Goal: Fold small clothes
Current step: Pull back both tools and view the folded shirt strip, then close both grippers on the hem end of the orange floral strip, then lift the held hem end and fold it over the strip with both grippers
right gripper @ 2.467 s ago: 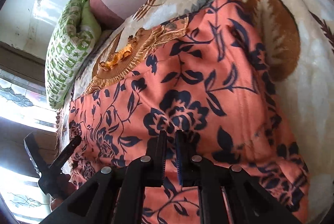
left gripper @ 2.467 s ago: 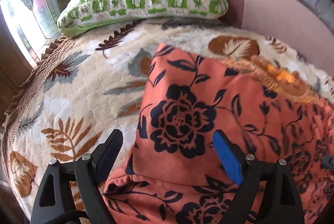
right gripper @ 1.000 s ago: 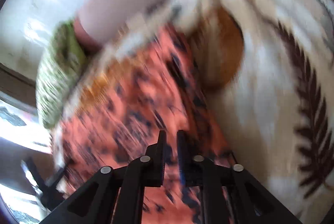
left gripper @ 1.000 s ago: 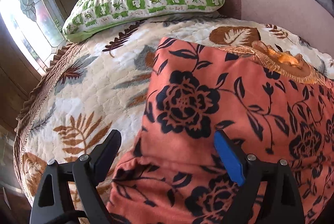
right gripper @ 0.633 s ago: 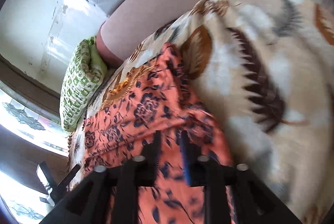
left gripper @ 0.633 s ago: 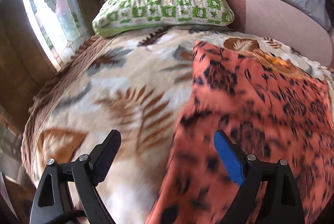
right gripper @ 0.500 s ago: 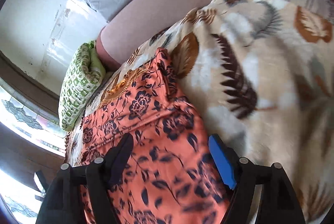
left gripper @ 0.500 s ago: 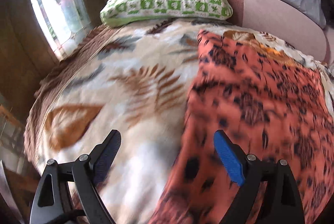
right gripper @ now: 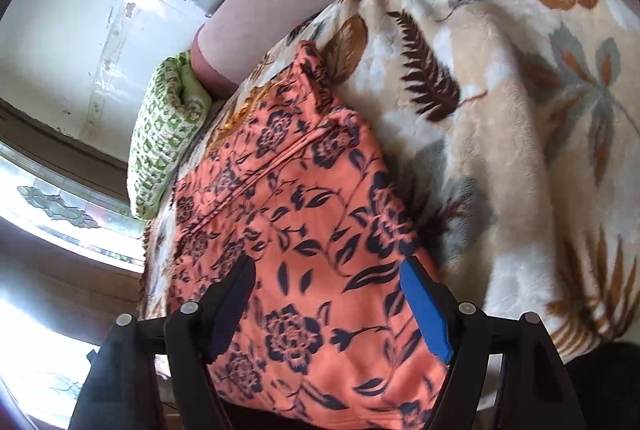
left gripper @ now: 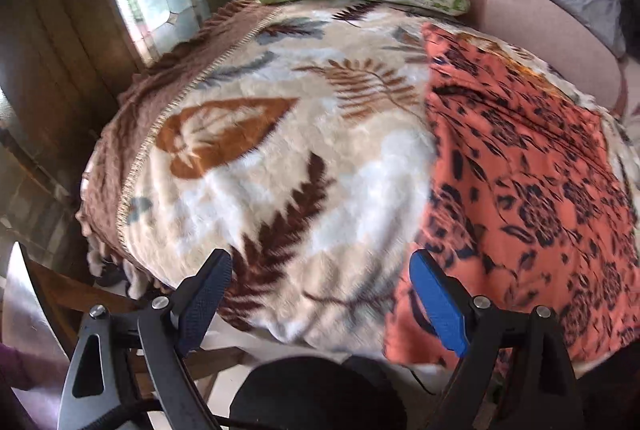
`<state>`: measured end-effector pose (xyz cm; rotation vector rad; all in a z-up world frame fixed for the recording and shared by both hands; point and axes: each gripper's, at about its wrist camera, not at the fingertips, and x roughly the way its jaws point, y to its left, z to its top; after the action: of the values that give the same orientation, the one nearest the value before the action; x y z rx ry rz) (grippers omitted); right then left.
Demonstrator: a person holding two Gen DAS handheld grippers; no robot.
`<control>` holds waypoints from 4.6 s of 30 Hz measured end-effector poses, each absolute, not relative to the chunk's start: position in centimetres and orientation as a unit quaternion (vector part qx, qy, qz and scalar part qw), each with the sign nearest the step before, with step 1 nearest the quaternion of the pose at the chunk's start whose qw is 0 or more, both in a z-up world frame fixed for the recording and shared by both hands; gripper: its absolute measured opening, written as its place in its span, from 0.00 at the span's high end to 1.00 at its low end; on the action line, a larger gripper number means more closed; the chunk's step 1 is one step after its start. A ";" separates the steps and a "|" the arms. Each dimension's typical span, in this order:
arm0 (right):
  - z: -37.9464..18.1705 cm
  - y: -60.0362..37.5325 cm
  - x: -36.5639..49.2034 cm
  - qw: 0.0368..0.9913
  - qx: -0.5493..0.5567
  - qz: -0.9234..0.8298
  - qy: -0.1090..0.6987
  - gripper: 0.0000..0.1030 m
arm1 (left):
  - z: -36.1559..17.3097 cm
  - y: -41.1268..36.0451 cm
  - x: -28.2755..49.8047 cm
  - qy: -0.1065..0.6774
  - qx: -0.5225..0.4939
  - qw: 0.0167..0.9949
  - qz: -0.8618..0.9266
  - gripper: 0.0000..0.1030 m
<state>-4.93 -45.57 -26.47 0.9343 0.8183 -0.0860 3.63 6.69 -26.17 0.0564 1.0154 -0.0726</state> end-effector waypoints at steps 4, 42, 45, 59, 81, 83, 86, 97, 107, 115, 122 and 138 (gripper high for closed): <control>-25.6 -45.3 -4.9 0.809 0.438 -0.035 0.390 0.25 | -26.0 5.7 3.1 0.486 0.031 0.871 -0.059 0.12; -27.7 -45.2 -11.0 0.793 0.425 -0.051 0.433 0.26 | -25.1 1.4 0.4 0.468 0.103 0.865 -0.148 0.12; -28.1 -45.2 -10.8 0.791 0.429 -0.052 0.433 0.27 | -25.1 2.9 0.2 0.476 0.093 0.863 -0.143 0.12; -28.2 -44.5 -10.4 0.790 0.433 -0.053 0.431 0.26 | -27.2 2.9 1.8 0.499 0.076 0.831 -0.233 0.12; -29.8 -45.0 -10.5 0.776 0.450 -0.060 0.438 0.27 | -32.6 5.0 3.5 0.592 -0.037 0.774 -0.222 0.44; -30.0 -44.9 -10.5 0.773 0.454 -0.058 0.439 0.27 | -32.5 4.0 3.4 0.586 -0.026 0.778 -0.225 0.44; -30.1 -45.0 -10.6 0.770 0.454 -0.054 0.444 0.26 | -32.2 3.0 3.2 0.578 -0.001 0.780 -0.239 0.47; -31.4 -45.8 -10.8 0.754 0.466 -0.061 0.460 0.26 | -32.3 2.7 3.8 0.586 0.003 0.774 -0.239 0.59; -32.2 -42.0 -8.4 0.773 0.346 -0.055 0.529 0.91 | -31.8 0.5 3.2 0.562 0.048 0.784 -0.260 0.92; -27.6 -42.1 -8.1 0.796 0.373 0.016 0.476 0.93 | -29.1 2.2 3.5 0.554 -0.016 0.772 -0.312 0.94; -23.7 -45.0 -7.8 0.791 0.481 0.080 0.370 0.93 | -23.9 3.2 4.6 0.526 -0.065 0.775 -0.345 0.94; -19.6 -54.3 4.2 0.783 0.560 0.080 0.258 0.93 | -15.6 0.1 19.6 0.480 -0.149 0.788 -0.357 0.94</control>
<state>4.15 -54.26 -19.58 1.2089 0.5571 0.1725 19.59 0.11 -15.59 -0.3219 1.0340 -0.7686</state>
